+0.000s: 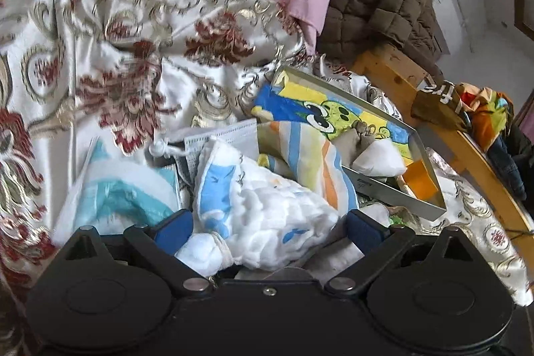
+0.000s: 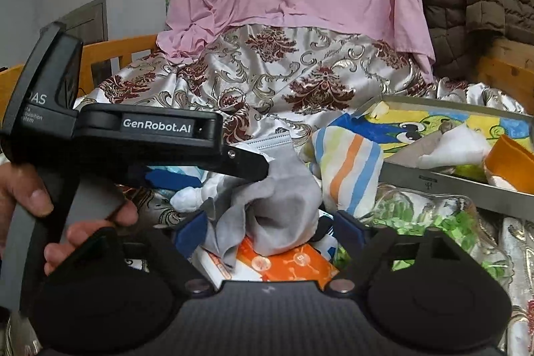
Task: Organize soft objects
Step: 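Grasp the white blue-printed towel with the left tool while the right tool grasps the grey cloth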
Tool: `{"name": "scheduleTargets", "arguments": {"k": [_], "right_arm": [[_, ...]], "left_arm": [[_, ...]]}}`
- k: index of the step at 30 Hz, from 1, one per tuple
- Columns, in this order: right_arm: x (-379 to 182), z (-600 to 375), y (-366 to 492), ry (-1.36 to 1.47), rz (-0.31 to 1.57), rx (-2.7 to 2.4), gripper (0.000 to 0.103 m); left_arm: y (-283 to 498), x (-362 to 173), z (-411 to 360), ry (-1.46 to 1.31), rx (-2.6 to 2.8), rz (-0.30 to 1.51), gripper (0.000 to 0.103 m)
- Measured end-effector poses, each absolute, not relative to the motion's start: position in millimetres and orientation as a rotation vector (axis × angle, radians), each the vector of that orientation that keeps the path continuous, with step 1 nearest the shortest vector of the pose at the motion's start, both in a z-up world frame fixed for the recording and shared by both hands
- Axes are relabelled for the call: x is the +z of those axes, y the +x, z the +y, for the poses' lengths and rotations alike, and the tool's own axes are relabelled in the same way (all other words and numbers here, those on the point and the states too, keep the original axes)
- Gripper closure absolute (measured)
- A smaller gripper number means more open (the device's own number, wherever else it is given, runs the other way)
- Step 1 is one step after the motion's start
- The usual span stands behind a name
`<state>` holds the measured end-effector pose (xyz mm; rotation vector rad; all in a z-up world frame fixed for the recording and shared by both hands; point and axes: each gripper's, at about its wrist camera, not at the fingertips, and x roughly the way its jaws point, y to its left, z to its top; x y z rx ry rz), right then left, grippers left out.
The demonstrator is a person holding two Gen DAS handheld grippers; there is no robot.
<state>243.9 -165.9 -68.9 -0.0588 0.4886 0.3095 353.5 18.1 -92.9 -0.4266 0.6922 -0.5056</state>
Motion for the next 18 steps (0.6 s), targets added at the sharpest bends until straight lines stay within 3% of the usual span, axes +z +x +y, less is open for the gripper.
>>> {"name": "scheduleTargets", "arguments": {"k": [8,13,18], "right_arm": [[-72.5,-155.1,246.8,-0.084,0.503,0.335,0.044],[-74.4,-153.2,243.9,-0.077,0.503,0.347,0.052],[-73.2,-148.1,238.8,-0.097,0.490,0.359,0.074]], "left_arm": [[365.1,-104.9,27.3,-0.564,-0.533,0.760,0.009],[369.6,-112.5,42.6,-0.722,-0.540,0.775,0.009],[370.9,-111.2,38.2,-0.690,-0.521,0.787,0.015]]}}
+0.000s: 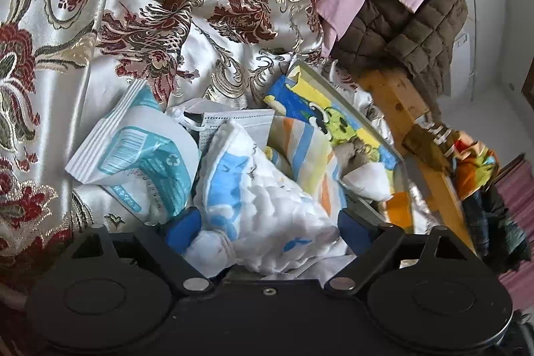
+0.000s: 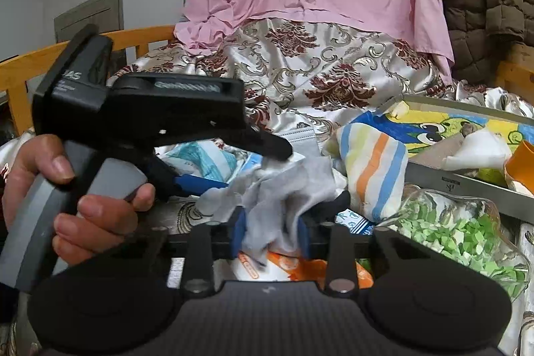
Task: Organize soft objects
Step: 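Grasp the white blue-printed towel with the left tool while the right tool grasps the grey cloth, then carry the towel and grey cloth over the painted tray with both tools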
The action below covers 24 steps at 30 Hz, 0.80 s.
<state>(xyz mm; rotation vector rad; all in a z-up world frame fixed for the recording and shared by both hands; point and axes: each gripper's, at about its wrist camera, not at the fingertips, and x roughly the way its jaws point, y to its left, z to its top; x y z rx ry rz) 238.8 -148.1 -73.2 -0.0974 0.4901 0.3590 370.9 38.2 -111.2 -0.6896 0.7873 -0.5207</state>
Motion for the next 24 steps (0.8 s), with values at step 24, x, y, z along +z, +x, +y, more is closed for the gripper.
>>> {"name": "scheduleTargets", "arguments": {"k": [24], "right_arm": [[-76.9,-112.5,209.3,-0.352,0.398,0.375,0.098]], "left_arm": [[376.9,-119.8,48.6,-0.744,-0.516,0.820,0.022]]}}
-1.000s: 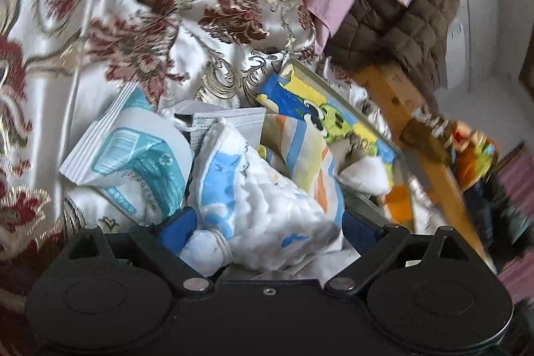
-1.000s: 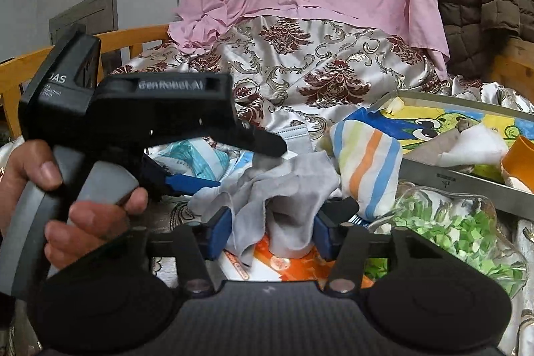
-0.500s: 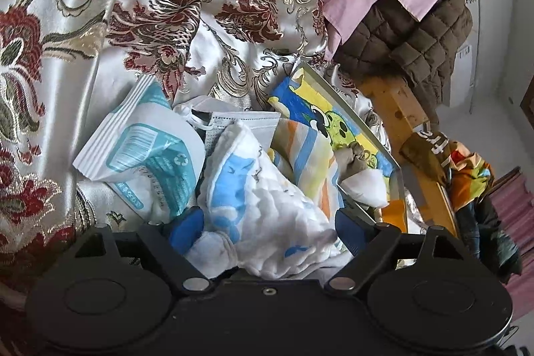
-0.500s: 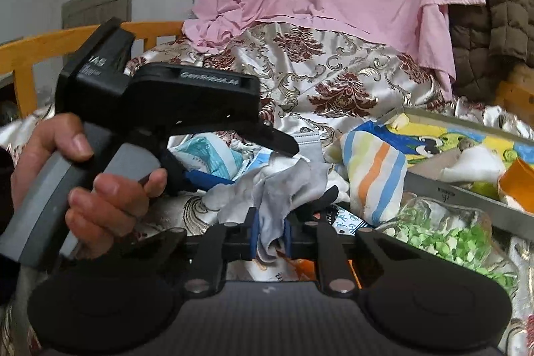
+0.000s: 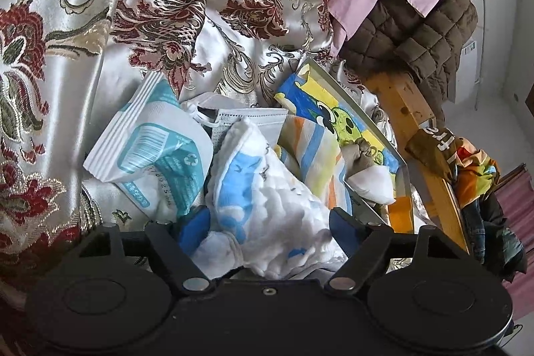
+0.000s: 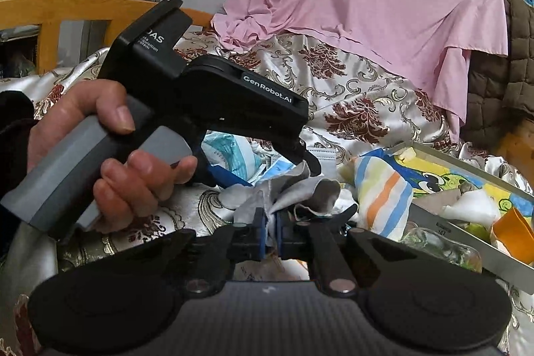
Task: Organize soft objects
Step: 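Carry the towel and grey cloth over the painted tray with both tools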
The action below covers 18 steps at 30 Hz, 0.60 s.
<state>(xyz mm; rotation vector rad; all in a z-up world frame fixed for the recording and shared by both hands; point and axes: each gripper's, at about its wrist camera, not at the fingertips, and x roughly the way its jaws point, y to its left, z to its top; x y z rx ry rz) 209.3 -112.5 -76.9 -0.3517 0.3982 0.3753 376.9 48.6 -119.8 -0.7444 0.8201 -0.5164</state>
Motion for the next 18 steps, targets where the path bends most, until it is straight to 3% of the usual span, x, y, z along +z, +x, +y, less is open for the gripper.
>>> {"name": "scheduleTargets", "arguments": {"k": [4,6,8,10,12,18], "right_arm": [[-72.3,-116.8,202.0,-0.362,0.383,0.368,0.099],[-68.6,-121.0,196.1,-0.370,0.378,0.352,0.099],[-64.3,-126.4,192.0,-0.372,0.377,0.332,0.099],[-59.4,-134.2,188.3,-0.367,0.377,0.309,0.099],[-54.2,-142.3,189.8,-0.358,0.379,0.284,0.099],[-43.3,-167.3,193.4,-0.313,0.381,0.216,0.099]], "left_arm": [[378.3,-118.8,46.0,-0.739,-0.519,0.826,0.022],[379.5,-118.1,44.2,-0.740,-0.511,0.835,0.028],[381.7,-119.2,42.5,-0.739,-0.500,0.854,0.046],[383.8,-121.6,40.9,-0.740,-0.472,0.887,0.056],[383.7,-123.0,40.4,-0.749,-0.456,0.896,0.057],[379.3,-114.2,37.2,-0.739,-0.430,0.885,0.075]]}}
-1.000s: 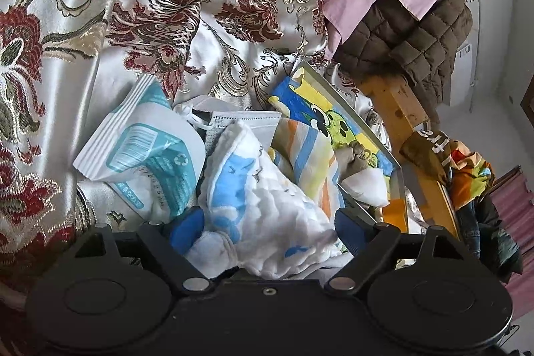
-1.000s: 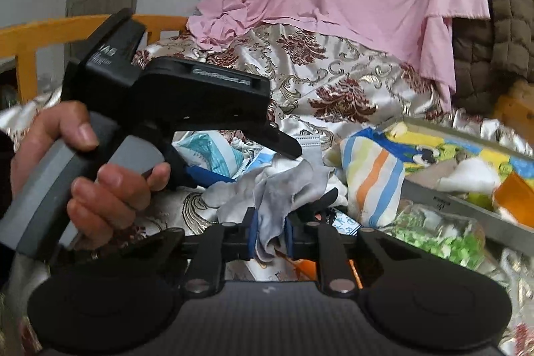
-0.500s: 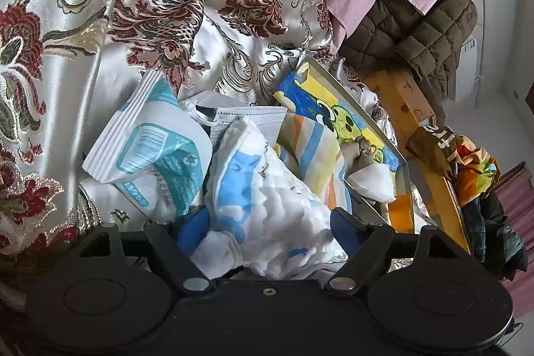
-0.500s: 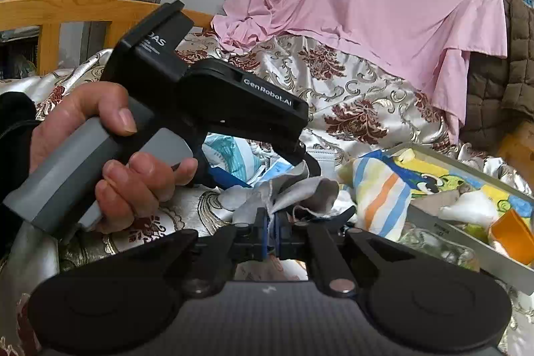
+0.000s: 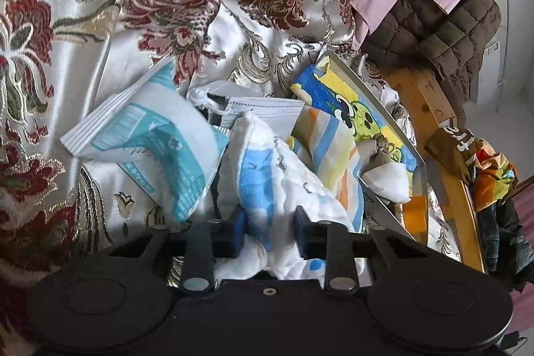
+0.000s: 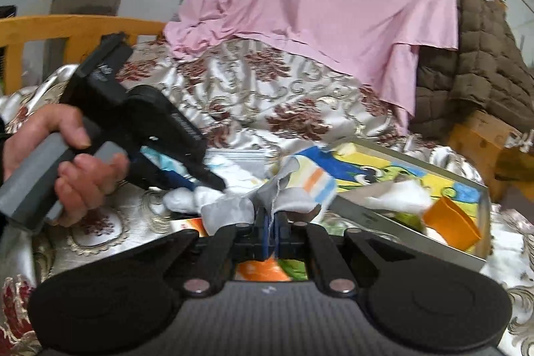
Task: Organize soft objects
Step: 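Carry the towel and grey cloth over the painted tray with both tools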
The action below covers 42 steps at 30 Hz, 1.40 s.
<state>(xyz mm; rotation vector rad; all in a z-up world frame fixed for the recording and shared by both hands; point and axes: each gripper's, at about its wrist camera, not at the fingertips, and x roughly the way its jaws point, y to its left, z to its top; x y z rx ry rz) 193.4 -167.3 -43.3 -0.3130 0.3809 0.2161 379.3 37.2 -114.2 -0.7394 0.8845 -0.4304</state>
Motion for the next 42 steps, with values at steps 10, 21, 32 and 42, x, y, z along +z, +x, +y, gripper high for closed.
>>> {"name": "scheduleTargets", "arguments": {"k": [10,21,32,42], "right_arm": [[-32.2,-190.5,196.3,-0.255,0.352,0.177,0.099],[-12.3,-218.2,195.3,-0.183,0.299,0.133,0.099],[18.2,-275.8,258.8,-0.066,0.179,0.097,0.099],[-1.4,-373.9,318.5,0.126,0.168,-0.034,0.099]], "left_arm": [[360.9,-72.8,29.5,-0.739,-0.408,0.803,0.083],[339.9,-20.9,2.1,-0.693,-0.411,0.698,0.084],[376.7,28.4,-67.6,-0.594,-0.440,0.598,0.084],[440.5,21.8,-165.5,-0.535,-0.545,0.591,0.083]]}}
